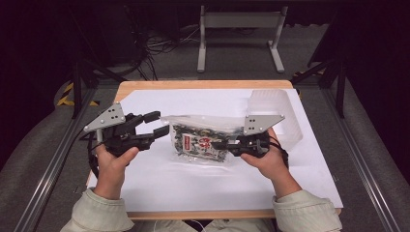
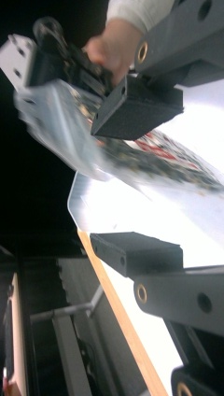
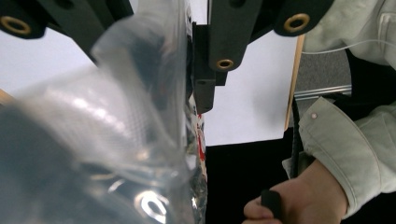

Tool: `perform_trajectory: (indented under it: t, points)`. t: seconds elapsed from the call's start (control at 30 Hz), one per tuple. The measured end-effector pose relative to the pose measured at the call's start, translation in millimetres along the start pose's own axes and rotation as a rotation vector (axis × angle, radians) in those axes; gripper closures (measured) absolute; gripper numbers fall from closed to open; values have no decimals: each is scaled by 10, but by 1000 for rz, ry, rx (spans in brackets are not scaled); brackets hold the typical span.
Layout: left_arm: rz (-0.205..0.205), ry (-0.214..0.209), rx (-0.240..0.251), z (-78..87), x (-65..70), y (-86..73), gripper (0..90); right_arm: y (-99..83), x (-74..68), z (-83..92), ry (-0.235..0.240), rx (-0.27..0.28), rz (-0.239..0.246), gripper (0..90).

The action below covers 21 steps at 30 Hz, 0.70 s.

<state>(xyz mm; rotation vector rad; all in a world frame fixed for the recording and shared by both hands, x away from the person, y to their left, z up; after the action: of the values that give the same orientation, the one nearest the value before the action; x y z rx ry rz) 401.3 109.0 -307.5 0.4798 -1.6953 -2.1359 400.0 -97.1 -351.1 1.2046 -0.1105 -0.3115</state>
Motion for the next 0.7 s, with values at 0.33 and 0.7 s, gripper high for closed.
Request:
perform_trajectory:
  t: [0.33,0.7]
  points:
    - [-5,59,-62,3,-102,-256,382,131,169,214,-70,20,-38,760]
    - [5,68,-116,9,-181,-592,336,264,417,432,-136,50,-74,760]
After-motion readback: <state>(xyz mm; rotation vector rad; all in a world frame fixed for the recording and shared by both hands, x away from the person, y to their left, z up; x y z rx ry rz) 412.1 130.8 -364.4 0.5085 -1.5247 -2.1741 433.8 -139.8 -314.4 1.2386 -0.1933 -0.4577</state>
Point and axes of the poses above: each handheld gripper's, and its own axes: z roughly backward along the jaws, y roughly out of its top, x roughly to its right, the point moved 9 cm from there along -z, roughly forward along the jaws, and after that the axes turned 7 degrees about -z, right-handed, at the moved point
